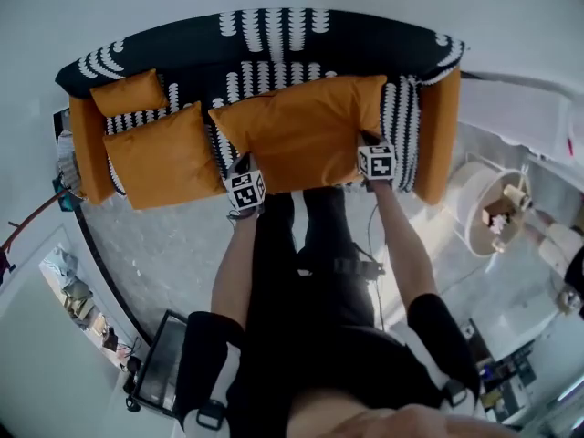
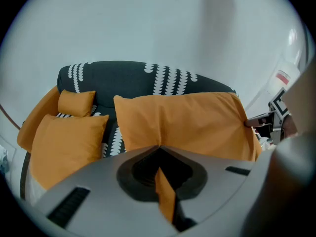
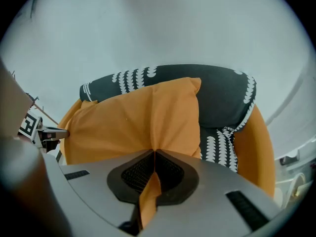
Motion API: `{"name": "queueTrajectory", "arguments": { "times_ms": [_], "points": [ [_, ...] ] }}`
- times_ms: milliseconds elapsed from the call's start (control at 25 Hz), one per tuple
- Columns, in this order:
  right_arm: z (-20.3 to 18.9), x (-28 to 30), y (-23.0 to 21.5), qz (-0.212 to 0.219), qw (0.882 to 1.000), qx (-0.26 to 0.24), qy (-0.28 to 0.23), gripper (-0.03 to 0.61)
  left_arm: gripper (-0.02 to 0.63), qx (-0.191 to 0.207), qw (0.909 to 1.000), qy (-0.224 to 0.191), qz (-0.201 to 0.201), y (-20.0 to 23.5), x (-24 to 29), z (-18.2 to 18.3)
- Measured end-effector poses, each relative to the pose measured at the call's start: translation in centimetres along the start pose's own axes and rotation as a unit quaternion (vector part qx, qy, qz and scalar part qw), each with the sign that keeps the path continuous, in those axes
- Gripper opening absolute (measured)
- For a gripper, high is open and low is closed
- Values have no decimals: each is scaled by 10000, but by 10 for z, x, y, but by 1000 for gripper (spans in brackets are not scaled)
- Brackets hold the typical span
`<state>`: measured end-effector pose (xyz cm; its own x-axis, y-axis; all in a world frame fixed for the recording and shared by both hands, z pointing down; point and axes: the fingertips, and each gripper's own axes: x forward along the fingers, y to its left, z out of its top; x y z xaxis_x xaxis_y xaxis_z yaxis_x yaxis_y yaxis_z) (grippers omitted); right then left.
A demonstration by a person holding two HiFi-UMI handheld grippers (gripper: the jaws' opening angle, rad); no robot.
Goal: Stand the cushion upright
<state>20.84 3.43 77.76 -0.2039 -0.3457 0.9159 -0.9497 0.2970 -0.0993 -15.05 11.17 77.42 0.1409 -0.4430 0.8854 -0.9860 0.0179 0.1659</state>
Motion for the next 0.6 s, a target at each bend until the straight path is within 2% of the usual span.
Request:
{"name": "queueTrajectory", "arguments": {
  "times_ms": [200, 320, 600],
  "points": [
    [-10, -19, -27, -179, 9994, 288, -93, 5, -2, 300, 9994, -48, -160, -28, 4, 22],
    [-15, -32, -28, -102, 9984, 538, -120, 5, -2, 453, 9987, -51, -241, -40, 4, 34],
    [-23, -47, -65, -369, 9957, 764, -377, 5, -2, 861, 9954, -130, -395, -76, 7, 61]
  ]
}}
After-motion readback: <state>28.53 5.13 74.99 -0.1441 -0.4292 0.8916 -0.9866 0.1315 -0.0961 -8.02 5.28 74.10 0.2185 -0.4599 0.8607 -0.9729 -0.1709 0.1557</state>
